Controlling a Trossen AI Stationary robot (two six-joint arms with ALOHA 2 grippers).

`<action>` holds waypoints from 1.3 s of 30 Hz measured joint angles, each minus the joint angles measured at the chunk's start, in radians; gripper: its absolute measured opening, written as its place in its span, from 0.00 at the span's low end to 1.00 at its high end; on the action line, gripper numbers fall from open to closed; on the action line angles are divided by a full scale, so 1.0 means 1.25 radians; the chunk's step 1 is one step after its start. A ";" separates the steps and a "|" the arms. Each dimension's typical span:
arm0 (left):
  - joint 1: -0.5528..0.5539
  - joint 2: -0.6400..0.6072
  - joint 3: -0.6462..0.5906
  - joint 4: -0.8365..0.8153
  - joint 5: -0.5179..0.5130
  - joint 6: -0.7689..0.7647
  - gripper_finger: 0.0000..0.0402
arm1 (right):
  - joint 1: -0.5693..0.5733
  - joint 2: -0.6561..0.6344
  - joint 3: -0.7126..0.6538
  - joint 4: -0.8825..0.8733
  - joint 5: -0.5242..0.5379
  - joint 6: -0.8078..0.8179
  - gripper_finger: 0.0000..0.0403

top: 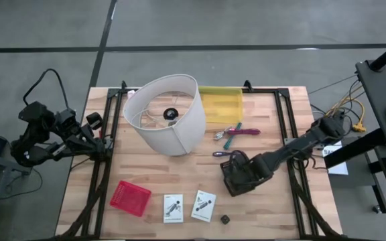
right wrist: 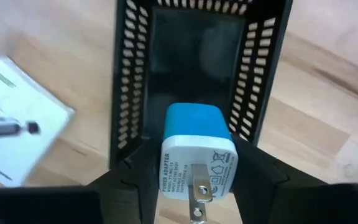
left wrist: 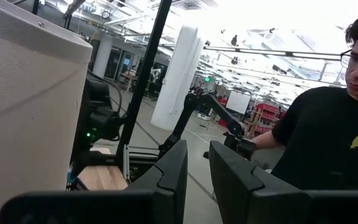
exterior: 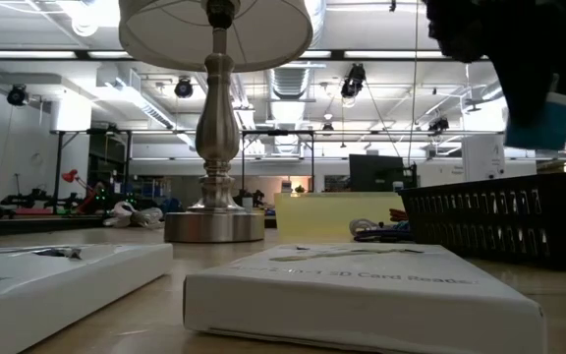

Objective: Pick and place items into bin
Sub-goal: Put the blue adapter into the black bin, then put the black adapter into the black bin

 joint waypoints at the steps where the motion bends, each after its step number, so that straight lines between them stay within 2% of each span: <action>1: 0.000 0.000 0.000 0.000 0.000 0.000 0.13 | -0.002 0.001 -0.008 0.012 -0.014 -0.012 0.36; 15: 0.000 0.000 0.000 0.000 0.000 0.000 0.13 | -0.002 0.003 -0.146 0.228 -0.031 -0.042 0.36; 21: 0.000 0.000 0.000 0.000 0.000 0.000 0.13 | -0.002 0.003 -0.174 0.239 -0.052 -0.021 0.42; 26: 0.000 0.000 0.000 0.000 0.000 0.000 0.13 | -0.002 0.003 -0.173 0.238 -0.077 -0.023 0.49; 32: 0.000 0.000 0.000 0.000 0.000 0.000 0.13 | -0.002 0.003 -0.151 0.238 -0.074 -0.051 0.53; 36: 0.000 0.000 0.000 0.000 0.000 0.000 0.13 | 0.000 0.003 -0.114 0.239 -0.019 -0.097 0.53; 39: 0.000 0.000 0.000 0.000 0.000 0.001 0.13 | 0.002 0.002 -0.070 0.244 0.028 -0.184 0.54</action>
